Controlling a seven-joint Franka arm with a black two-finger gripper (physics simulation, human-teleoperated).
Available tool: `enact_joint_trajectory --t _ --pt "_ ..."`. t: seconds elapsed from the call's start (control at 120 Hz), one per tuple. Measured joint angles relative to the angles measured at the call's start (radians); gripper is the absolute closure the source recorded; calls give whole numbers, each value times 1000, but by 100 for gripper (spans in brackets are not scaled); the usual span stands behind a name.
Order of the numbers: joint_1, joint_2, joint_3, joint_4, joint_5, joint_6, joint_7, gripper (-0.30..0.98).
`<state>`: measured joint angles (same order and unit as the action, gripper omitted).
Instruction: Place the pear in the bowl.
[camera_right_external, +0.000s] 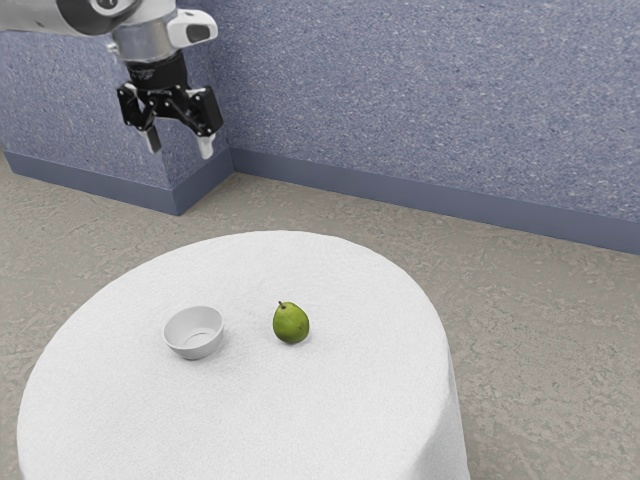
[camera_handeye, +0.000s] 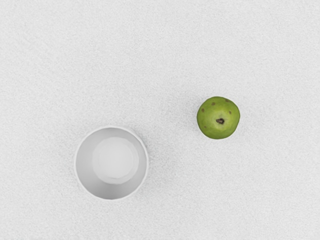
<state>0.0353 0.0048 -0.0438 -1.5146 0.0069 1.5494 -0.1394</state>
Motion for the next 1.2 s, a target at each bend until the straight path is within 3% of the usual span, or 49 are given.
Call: enact_joint_trajectory --t 0.367,0.517,0.683,0.95,1.2 --pt "4 55 1 -25 -1 19 -16 0" --pt "26 41 -22 -235 -2 163 -22 0" --pt "12 100 -29 -338 1 315 -26 0" --pt "-30 228 -45 -348 7 516 -25 0" --pt "-67 304 -47 -325 9 565 -19 0"
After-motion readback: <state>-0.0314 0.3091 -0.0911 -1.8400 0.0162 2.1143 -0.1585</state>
